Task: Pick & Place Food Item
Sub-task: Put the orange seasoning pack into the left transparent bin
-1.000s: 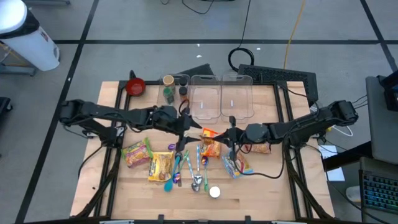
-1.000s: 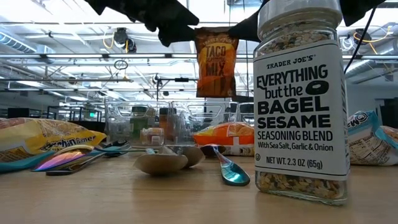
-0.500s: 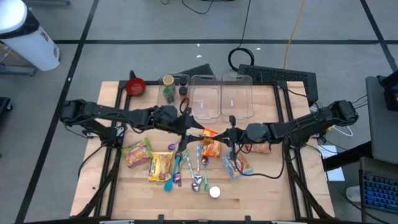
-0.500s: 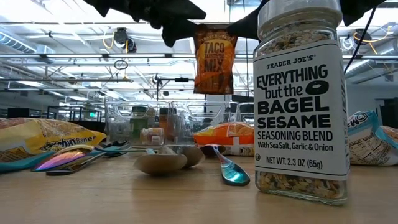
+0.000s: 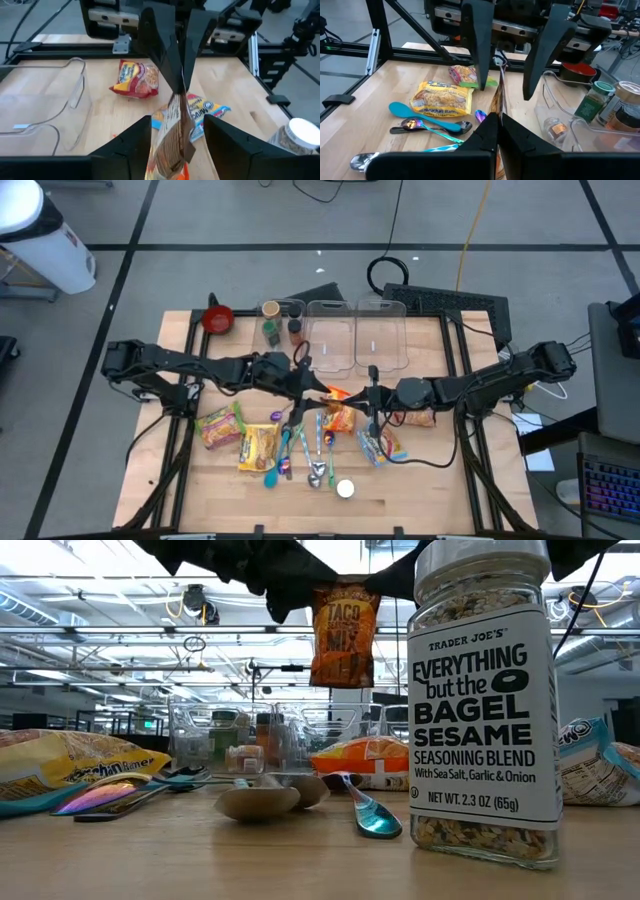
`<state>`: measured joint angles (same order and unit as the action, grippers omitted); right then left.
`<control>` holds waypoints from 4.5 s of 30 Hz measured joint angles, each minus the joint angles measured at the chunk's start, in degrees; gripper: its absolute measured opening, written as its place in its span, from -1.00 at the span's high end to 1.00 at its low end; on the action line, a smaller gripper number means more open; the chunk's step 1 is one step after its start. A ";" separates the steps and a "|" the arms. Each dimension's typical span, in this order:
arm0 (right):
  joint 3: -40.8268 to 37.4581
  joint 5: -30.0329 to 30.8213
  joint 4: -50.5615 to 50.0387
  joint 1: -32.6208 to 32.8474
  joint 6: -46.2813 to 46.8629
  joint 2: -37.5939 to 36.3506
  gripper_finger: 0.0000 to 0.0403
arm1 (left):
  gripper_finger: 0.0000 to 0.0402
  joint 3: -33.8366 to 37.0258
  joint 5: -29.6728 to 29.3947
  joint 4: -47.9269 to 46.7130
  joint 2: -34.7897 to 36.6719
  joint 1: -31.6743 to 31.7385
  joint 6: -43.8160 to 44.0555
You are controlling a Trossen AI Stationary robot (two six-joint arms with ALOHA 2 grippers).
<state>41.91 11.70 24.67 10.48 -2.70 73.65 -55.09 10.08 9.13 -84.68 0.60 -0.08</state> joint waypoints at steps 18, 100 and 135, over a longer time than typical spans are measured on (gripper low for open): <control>0.00 1.58 0.87 0.00 -0.91 -0.01 0.83 | 0.98 0.00 1.88 -1.05 1.06 1.10 -0.94; -0.46 1.68 0.35 0.44 2.02 -2.77 -0.11 | 0.98 27.12 -46.72 29.02 -0.55 22.80 11.78; -0.46 1.68 0.28 0.44 2.03 -2.75 -0.11 | 0.80 27.08 -44.19 28.66 -0.52 22.84 9.62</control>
<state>41.45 13.38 24.95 10.92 -0.67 70.89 -28.01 -34.11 37.79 -85.21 23.44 9.54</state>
